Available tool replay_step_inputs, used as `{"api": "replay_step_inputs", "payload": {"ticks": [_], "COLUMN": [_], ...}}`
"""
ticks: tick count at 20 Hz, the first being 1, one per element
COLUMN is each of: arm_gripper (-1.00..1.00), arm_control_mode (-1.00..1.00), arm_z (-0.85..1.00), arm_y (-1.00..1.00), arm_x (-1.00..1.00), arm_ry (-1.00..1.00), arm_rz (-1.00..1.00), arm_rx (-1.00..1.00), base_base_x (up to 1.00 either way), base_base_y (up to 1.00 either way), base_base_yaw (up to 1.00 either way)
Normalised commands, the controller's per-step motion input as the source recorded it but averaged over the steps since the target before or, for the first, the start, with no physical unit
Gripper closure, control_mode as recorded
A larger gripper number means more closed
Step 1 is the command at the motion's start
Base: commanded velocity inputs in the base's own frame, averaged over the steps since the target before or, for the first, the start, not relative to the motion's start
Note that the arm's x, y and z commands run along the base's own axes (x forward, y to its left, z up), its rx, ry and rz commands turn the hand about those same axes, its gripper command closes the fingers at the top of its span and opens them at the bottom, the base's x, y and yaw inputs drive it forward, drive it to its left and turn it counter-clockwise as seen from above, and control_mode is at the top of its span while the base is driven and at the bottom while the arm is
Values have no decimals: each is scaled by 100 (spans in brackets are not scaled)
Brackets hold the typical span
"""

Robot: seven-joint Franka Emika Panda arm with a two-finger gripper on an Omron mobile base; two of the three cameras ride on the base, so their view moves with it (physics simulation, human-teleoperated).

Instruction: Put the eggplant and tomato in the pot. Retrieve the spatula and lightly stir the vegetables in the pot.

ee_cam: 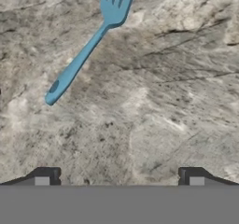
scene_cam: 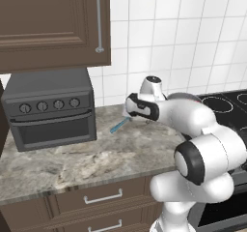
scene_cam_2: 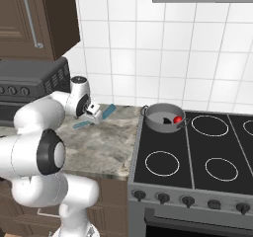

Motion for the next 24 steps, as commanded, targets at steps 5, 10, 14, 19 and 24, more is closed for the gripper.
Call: {"api": "replay_step_inputs", "payload": {"ticks": [5,10,14,19,24], "arm_gripper": [-100,-100,-100,-100,-100], "arm_control_mode": [-100,-100,-100,-100,-100], "arm_z": [-16,-13,-22,-29,-16], "arm_y": [20,17,0,0,5], "arm_x": [1,10,25,14,16], "arm_ry": [0,0,0,0,4], "arm_rz": [0,0,-3,-6,-6], "arm_rx": [0,0,0,0,0], "base_base_x": [0,0,0,0,0], "base_base_y": [0,0,0,0,0], "base_base_yaw": [0,0,0,0,0]}}
